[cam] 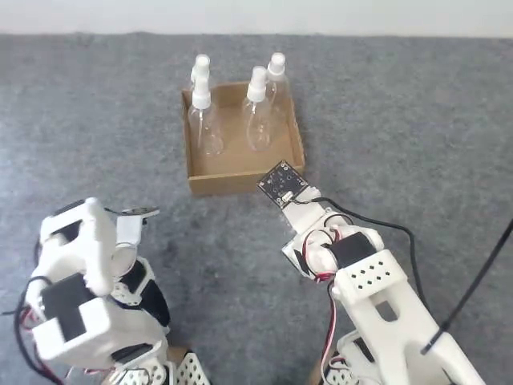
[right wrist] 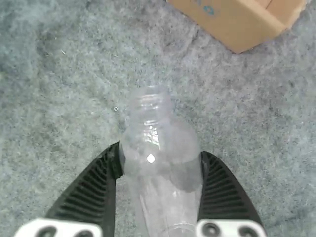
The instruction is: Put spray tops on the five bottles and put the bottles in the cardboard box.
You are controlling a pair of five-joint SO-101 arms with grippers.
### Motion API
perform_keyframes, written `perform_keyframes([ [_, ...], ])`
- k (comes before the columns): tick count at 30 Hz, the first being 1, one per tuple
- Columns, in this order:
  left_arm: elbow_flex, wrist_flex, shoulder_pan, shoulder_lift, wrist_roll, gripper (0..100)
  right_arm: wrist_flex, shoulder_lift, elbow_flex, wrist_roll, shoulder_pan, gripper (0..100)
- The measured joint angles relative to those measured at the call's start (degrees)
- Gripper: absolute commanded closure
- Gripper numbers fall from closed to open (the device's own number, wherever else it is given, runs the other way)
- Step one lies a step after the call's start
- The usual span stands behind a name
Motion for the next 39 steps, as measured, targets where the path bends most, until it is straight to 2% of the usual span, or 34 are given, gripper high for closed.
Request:
perform_keyframes([
  [4,0.0,0.7,2.9,-0.1,0.4,99,0.0,0.0,0.0,0.0,0.0,92.3],
  [10,-0.2,1.1,6.6,-1.8,0.8,99,0.0,0.0,0.0,0.0,0.0,92.3],
  [15,-0.8,1.1,6.8,-2.6,0.7,99,0.0,0.0,0.0,0.0,0.0,92.3],
  [18,-2.7,0.9,6.8,-2.6,3.2,99,0.0,0.0,0.0,0.0,0.0,92.3],
  [24,-14.3,2.5,2.8,-1.6,11.3,99,0.0,0.0,0.0,0.0,0.5,92.3],
  [29,-23.3,6.9,-0.6,-1.6,12.3,99,0.0,0.0,0.0,0.0,2.0,92.3],
  [39,-28.0,7.9,-4.3,-1.8,12.5,99,0.0,0.0,0.0,0.0,2.2,92.3],
])
